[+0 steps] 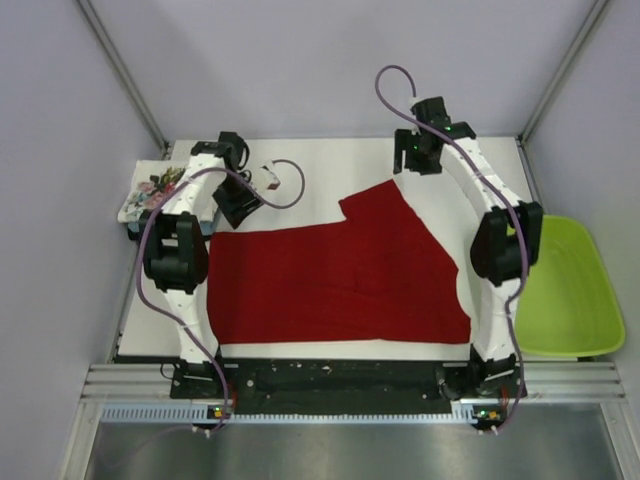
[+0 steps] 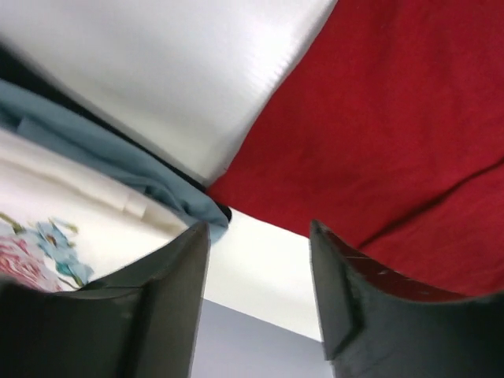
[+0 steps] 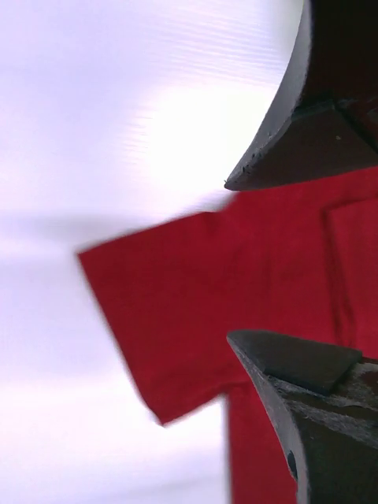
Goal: Fold and stack the t-shirts
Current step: Fold the flattened tshirt in 1/3 of the way, then grap the side of the flattened tshirt furthest away from the robot with both arms
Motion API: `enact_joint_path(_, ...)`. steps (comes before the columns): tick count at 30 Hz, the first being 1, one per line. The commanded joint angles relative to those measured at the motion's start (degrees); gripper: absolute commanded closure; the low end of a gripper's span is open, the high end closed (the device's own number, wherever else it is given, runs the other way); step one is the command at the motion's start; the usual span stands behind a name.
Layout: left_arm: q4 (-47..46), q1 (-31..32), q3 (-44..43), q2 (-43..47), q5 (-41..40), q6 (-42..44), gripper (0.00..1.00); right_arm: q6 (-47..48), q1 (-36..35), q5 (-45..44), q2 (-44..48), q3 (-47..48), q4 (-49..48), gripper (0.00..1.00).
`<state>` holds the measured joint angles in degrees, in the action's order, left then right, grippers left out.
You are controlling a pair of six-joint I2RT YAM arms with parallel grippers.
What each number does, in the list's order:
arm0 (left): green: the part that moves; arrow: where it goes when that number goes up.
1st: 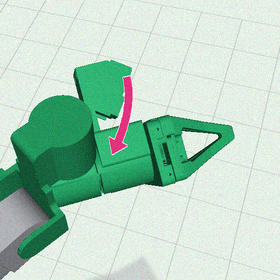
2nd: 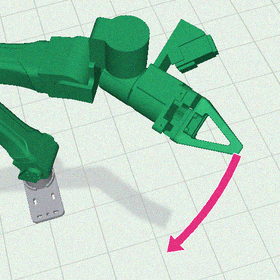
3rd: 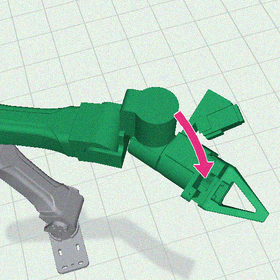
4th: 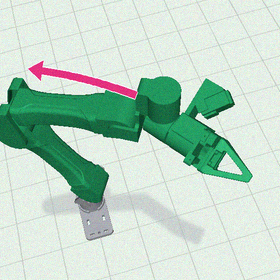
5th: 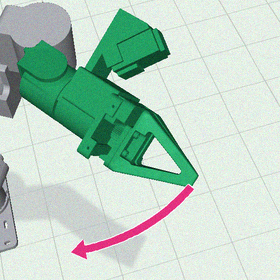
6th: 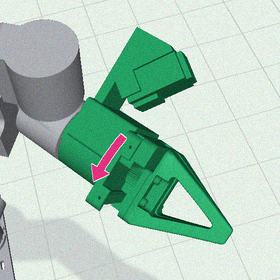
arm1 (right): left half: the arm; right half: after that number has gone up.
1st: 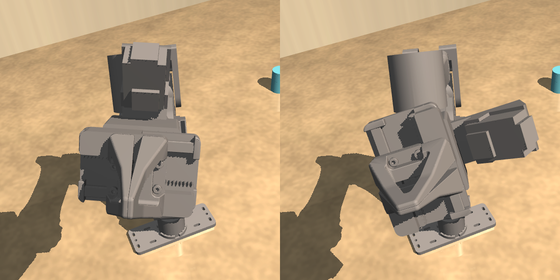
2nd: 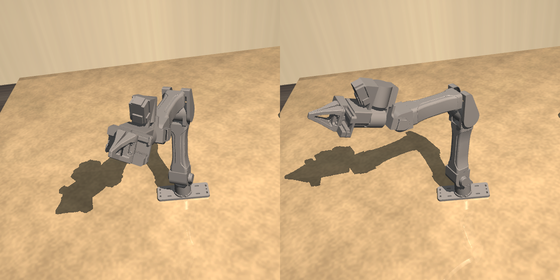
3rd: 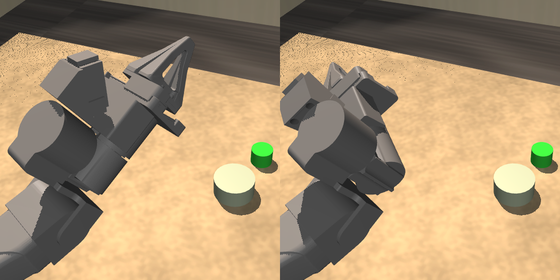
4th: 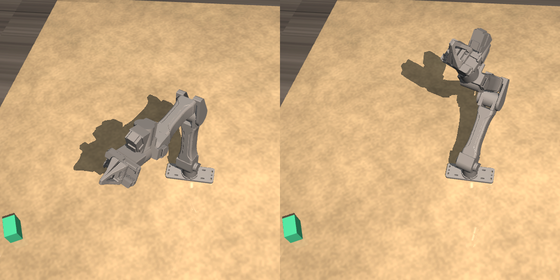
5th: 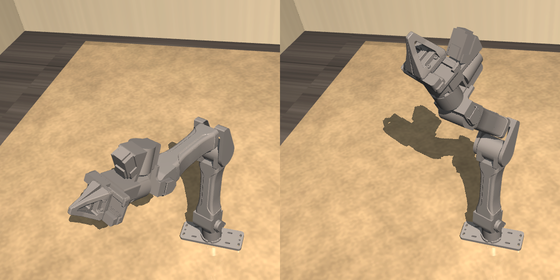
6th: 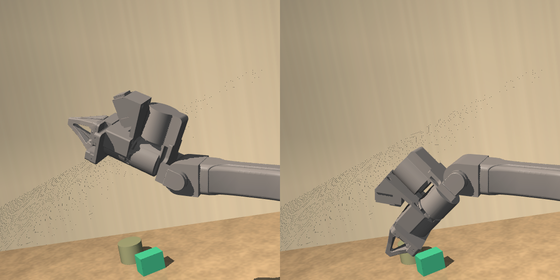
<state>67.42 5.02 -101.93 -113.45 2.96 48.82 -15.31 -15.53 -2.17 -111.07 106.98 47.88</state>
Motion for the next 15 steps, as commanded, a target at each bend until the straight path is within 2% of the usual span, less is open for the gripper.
enact_joint_path(1,-3.69,1.23,-2.13,-2.65,-6.73,3.82,0.36,6.25,1.03,-0.02,-15.55,14.02,-2.35,0.31)
enact_joint_path(2,-3.96,0.96,-2.22,-3.26,-6.91,5.40,0.31,6.52,1.11,0.15,-18.54,16.83,-2.35,0.31)
enact_joint_path(7,-3.70,0.52,-2.22,-7.22,-6.92,8.83,0.26,4.95,0.94,0.94,-29.19,25.55,-2.87,0.31)
enact_joint_path(10,-3.96,0.35,-2.22,-9.59,-6.48,9.98,0.20,1.87,0.85,1.21,-32.45,25.74,-4.19,0.31)
enact_joint_path(15,-2.91,-0.44,-3.89,-13.19,-5.95,10.59,0.20,-2.35,0.33,3.93,-35.97,24.95,-4.20,0.36)
